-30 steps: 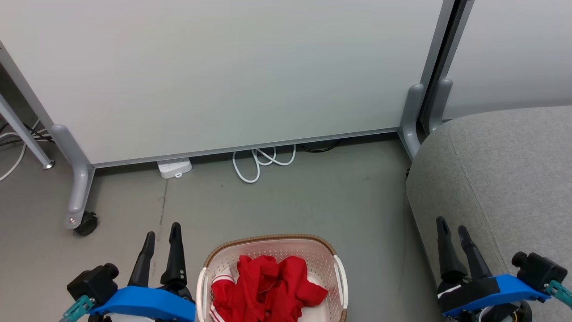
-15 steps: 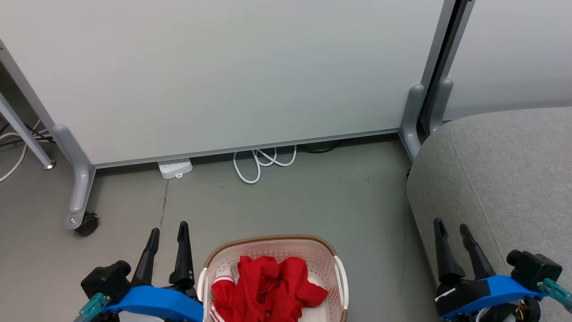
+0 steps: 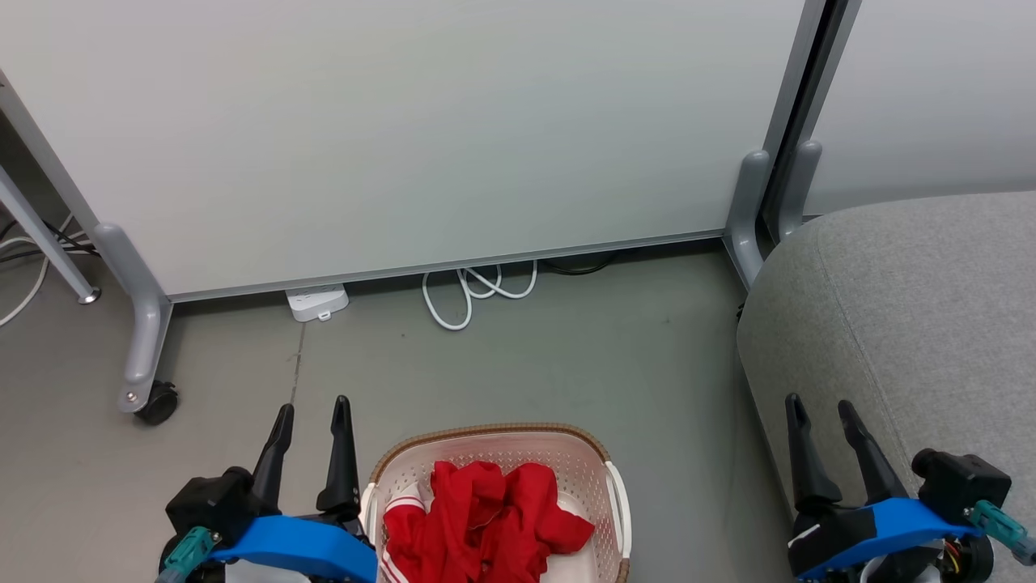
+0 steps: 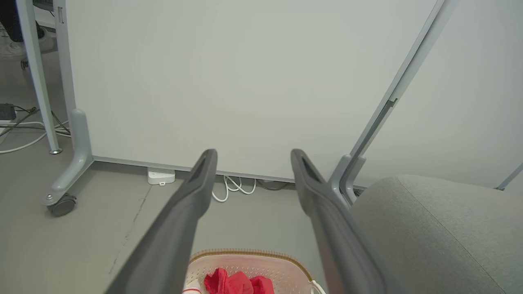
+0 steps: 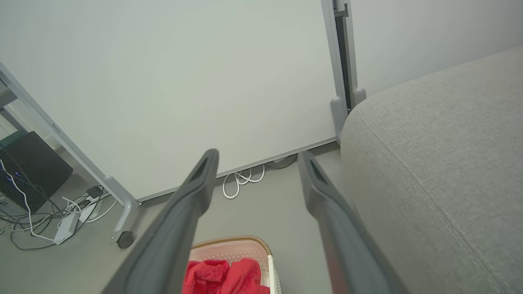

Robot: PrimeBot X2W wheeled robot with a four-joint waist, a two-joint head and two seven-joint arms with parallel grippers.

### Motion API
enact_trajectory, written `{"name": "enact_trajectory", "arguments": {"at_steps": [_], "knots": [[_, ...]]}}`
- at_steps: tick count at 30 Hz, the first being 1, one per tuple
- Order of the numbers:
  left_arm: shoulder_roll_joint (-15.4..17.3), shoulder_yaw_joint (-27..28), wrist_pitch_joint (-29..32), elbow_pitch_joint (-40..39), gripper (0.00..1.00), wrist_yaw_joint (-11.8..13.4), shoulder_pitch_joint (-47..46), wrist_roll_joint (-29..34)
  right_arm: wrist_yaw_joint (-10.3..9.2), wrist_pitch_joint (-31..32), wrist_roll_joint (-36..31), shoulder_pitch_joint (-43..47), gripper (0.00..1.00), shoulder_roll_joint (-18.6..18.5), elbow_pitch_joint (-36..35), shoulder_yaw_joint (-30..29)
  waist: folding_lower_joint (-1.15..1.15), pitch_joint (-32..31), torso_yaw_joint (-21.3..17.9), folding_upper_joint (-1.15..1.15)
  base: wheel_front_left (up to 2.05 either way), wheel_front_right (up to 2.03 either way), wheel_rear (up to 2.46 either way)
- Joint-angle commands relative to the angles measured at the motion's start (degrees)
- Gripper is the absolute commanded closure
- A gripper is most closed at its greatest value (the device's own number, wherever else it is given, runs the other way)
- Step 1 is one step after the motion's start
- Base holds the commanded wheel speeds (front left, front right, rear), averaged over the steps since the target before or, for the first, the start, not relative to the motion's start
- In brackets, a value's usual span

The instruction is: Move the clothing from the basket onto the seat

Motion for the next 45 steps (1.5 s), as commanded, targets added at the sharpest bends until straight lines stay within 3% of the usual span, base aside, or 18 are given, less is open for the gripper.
{"name": "enact_trajectory", "arguments": {"at_steps": [1,28,45], "knots": [[0.4,-0.2,-0.5,-0.1,0.0,0.3,-1.1,1.1,0.0,-0.6,-1.3,0.1,0.0,-0.3,-0.5,0.0,0.0,0.0,0.0,0.0,0.0,0.0,0.0],[0.5,-2.5,-3.3,1.8,0.0,1.6,-1.2,8.2,-0.01,-2.4,-11.6,0.6,0.0,-0.4,-0.5,0.3,0.0,-0.7,0.0,0.0,0.0,0.0,0.0],[0.5,-1.8,-3.3,1.1,0.0,1.7,-0.4,7.4,-0.01,-2.4,-10.9,0.7,0.0,-0.3,-0.8,0.2,0.0,0.0,-0.1,0.0,0.0,0.0,0.0]]}}
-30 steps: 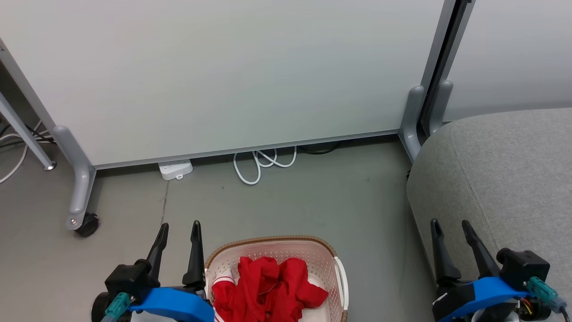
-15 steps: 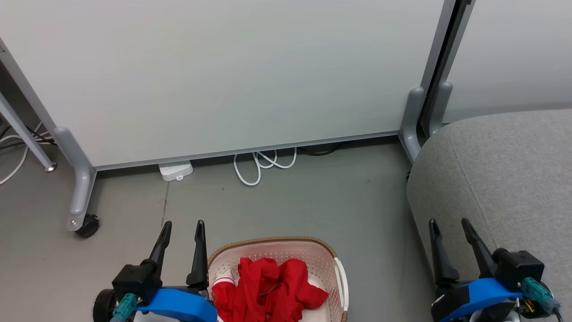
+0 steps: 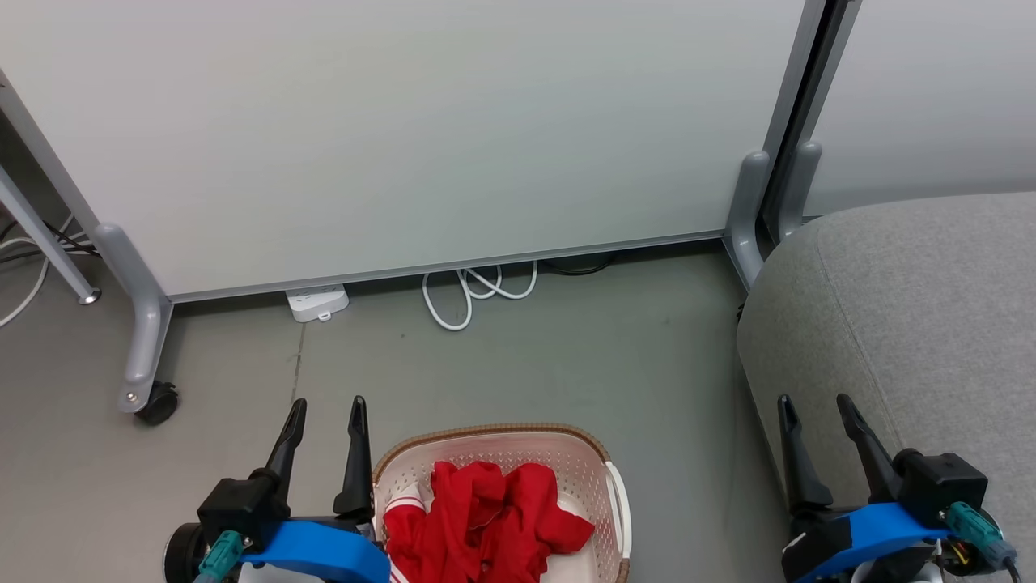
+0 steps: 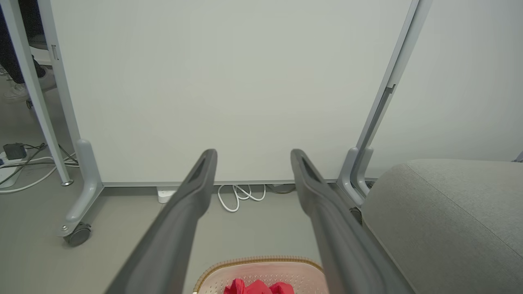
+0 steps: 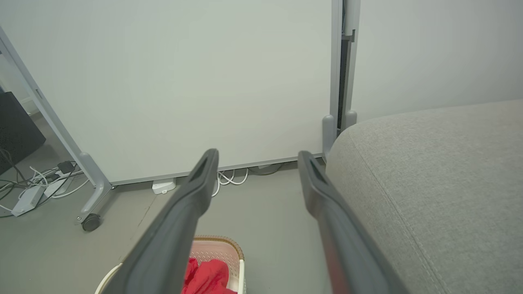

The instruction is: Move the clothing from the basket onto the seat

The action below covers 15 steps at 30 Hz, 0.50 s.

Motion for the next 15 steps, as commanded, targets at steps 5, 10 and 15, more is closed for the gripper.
{"name": "enact_trajectory", "arguments": {"at_steps": [5,10,15], "knots": [[0.3,0.6,-0.2,0.1,0.0,0.1,0.0,0.4,-0.02,-0.5,0.4,-1.1,0.0,-0.2,-0.6,0.7,0.0,1.9,-1.2,0.0,0.0,0.0,0.0],[0.7,0.8,-0.2,1.4,0.0,-0.3,-1.7,0.9,-0.02,-1.0,0.7,-3.7,0.0,-0.2,-1.3,1.9,0.0,5.7,-3.1,0.0,0.0,0.0,0.0],[1.5,1.1,-0.2,3.5,0.0,-0.3,-4.1,1.4,-0.03,-1.7,0.7,-7.6,0.0,-0.2,-2.6,3.8,0.0,11.8,-6.0,0.0,0.0,0.0,0.0]]}}
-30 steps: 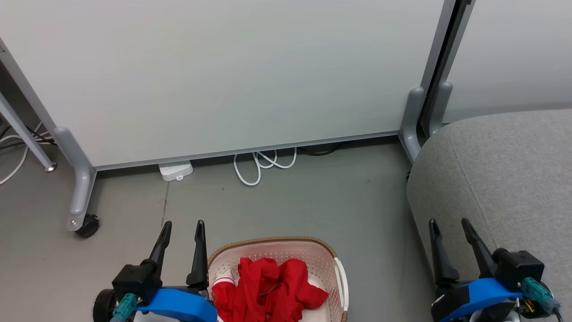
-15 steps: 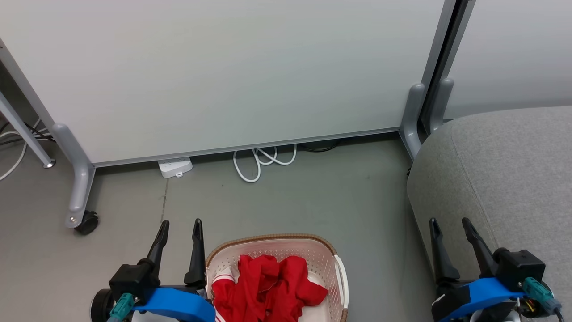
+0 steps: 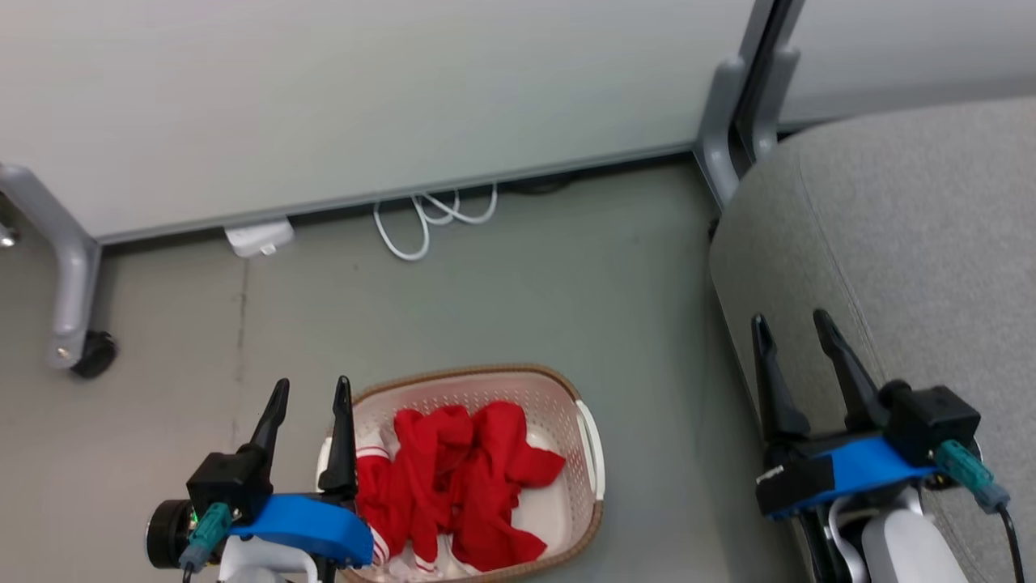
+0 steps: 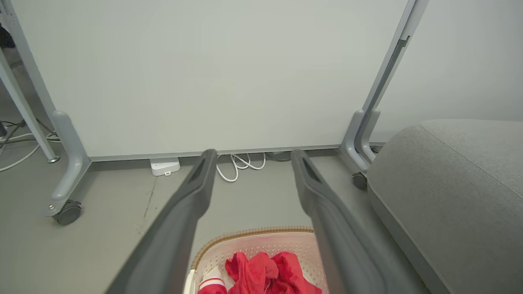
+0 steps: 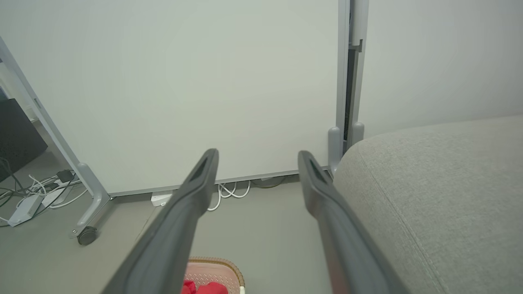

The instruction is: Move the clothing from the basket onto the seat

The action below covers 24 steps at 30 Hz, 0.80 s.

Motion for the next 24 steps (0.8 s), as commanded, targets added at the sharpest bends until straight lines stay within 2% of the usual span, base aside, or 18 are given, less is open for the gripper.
{"name": "enact_trajectory", "arguments": {"at_steps": [1,12,19,24], "knots": [[0.9,0.5,-0.1,1.3,0.0,-0.1,-1.6,0.2,-0.02,-0.6,0.3,-2.4,0.0,-0.2,-0.6,0.9,0.0,5.5,-3.3,0.0,0.0,0.0,0.0],[3.2,1.4,1.7,11.9,0.0,0.1,-9.8,-0.1,-0.03,-2.9,2.1,-9.9,0.0,-0.1,-0.8,5.1,0.0,17.7,-10.2,0.0,0.0,0.0,0.0],[4.7,2.9,2.9,23.8,0.0,1.8,-17.2,-0.7,-0.03,-4.6,4.1,-13.3,0.0,-0.1,0.2,8.0,0.0,25.1,-14.2,0.0,0.0,0.0,0.0],[5.6,3.6,3.4,29.1,0.0,2.7,-19.9,-1.1,-0.03,-5.5,5.3,-14.7,0.0,-0.1,0.8,9.6,0.0,27.5,-15.8,0.0,0.0,0.0,0.0]]}}
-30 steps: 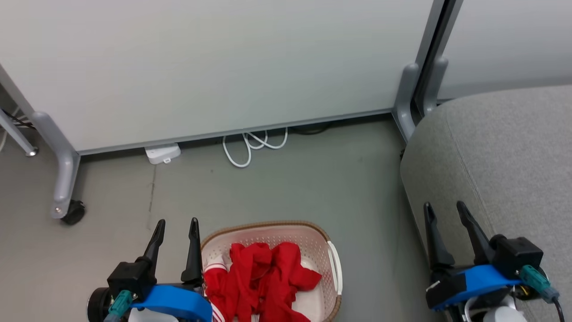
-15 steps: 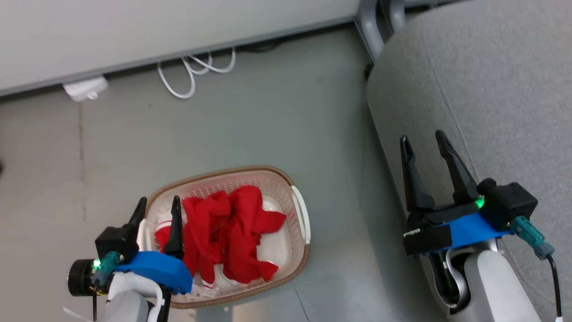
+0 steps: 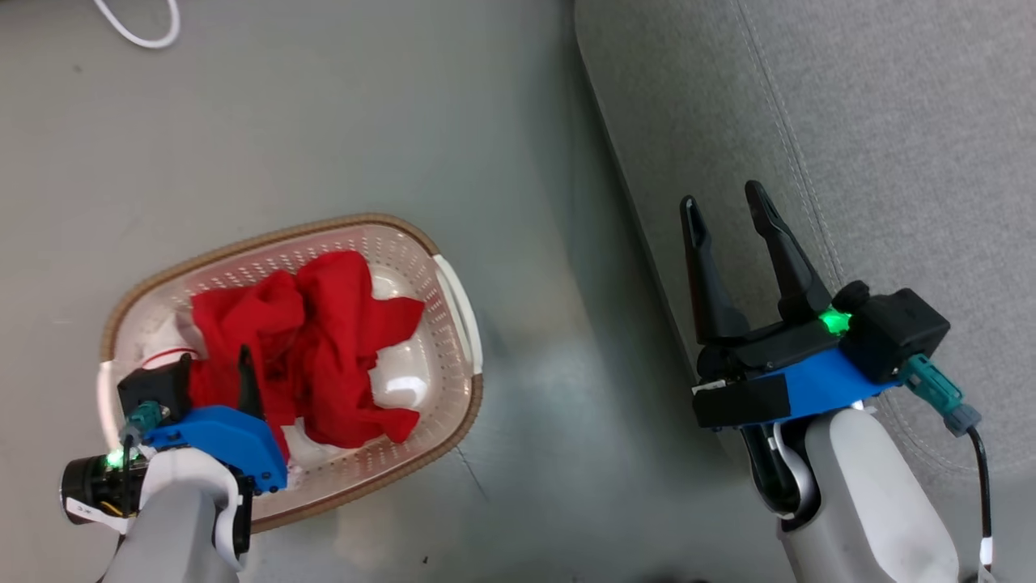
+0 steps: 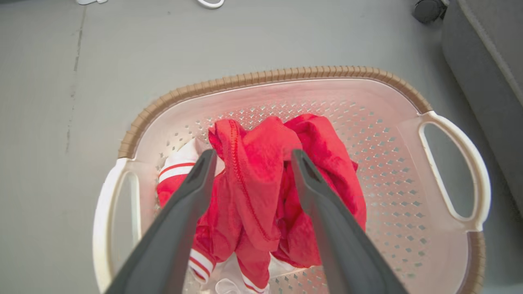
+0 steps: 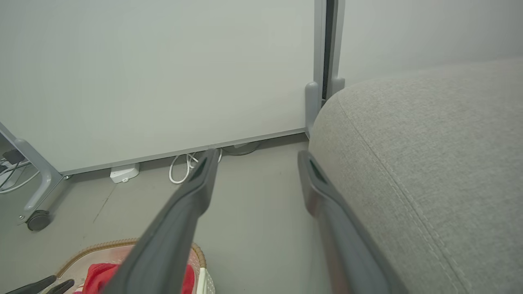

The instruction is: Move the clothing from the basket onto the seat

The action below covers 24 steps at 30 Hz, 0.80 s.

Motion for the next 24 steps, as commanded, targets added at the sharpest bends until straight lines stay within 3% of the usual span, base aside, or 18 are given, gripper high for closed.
{"name": "enact_trajectory", "arguments": {"at_steps": [1,21,22,24], "knots": [[0.8,0.4,0.0,1.0,0.0,0.4,-1.3,-0.3,-0.04,-0.6,0.6,-1.3,0.0,-0.1,0.1,0.5,-0.02,2.7,-2.4,0.0,0.0,0.0,0.0],[3.4,2.5,0.2,13.8,0.0,3.2,-9.4,-3.0,-0.04,-2.0,4.7,-5.4,0.0,-0.1,1.3,3.8,-0.02,9.7,-6.6,0.0,0.0,0.0,0.0],[3.4,2.5,0.3,14.2,0.05,3.1,-9.6,-3.2,-0.04,-2.0,4.9,-5.4,0.0,-0.1,1.3,3.8,-0.02,9.8,-6.7,0.0,0.0,0.0,0.0],[3.3,2.4,0.3,14.8,1.0,2.7,-10.0,-3.3,-0.04,-2.0,5.0,-5.5,0.0,-0.1,1.4,3.8,-0.02,10.0,-6.8,0.0,0.0,0.0,0.0]]}}
